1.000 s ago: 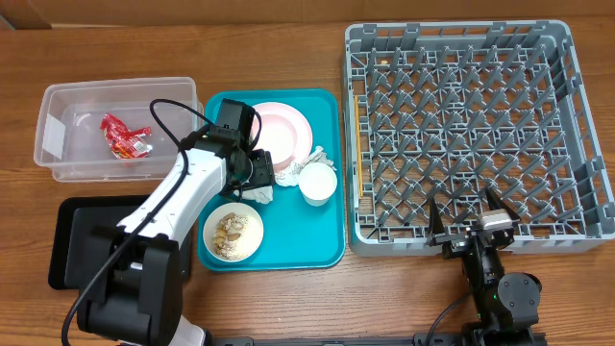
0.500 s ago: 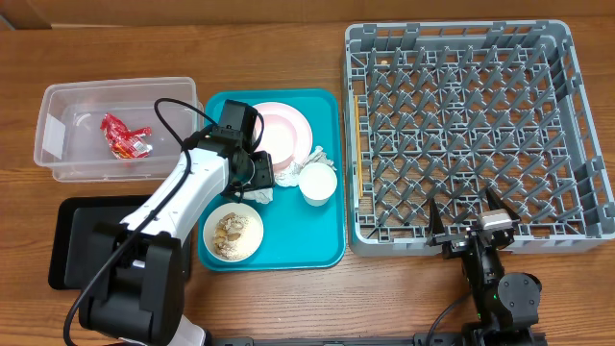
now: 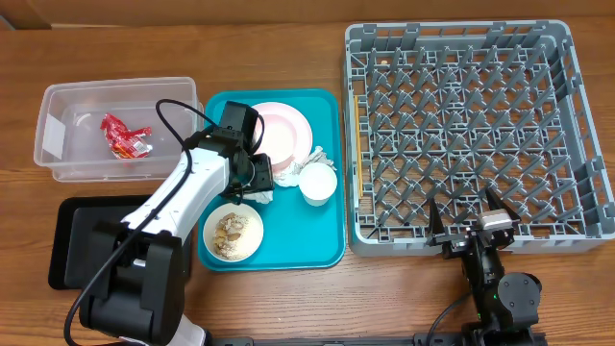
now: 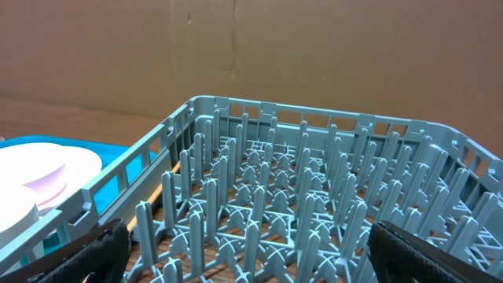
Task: Sort waste into correct bins and load items into the dishwasher
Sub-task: 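Lower the left gripper and pinch the white tissue beside the bowl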
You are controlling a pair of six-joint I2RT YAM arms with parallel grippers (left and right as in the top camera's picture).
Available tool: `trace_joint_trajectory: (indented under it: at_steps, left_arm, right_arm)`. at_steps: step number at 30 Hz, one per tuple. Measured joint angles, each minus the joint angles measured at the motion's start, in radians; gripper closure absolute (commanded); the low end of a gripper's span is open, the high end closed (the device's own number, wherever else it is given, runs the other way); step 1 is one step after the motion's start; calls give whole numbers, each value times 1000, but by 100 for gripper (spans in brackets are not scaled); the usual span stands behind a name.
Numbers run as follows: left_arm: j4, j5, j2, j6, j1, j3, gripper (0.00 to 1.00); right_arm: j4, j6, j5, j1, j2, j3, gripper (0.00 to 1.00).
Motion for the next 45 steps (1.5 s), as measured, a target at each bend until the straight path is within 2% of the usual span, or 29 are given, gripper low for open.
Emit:
trace_joint_trajectory:
  at_steps: [19, 34, 40, 45]
  left_arm:
    - [-7, -52, 0, 3, 0, -1, 44]
    - [0, -53, 33, 4, 0, -13, 41]
    - [-1, -56, 63, 24, 0, -13, 61]
    - [-1, -56, 63, 29, 0, -13, 73]
  right_arm:
    - [0, 0, 0, 0, 0, 0, 0]
    - [0, 0, 0, 0, 0, 0, 0]
    - [0, -1, 0, 0, 0, 0, 0]
    - [0, 0, 0, 0, 0, 0, 0]
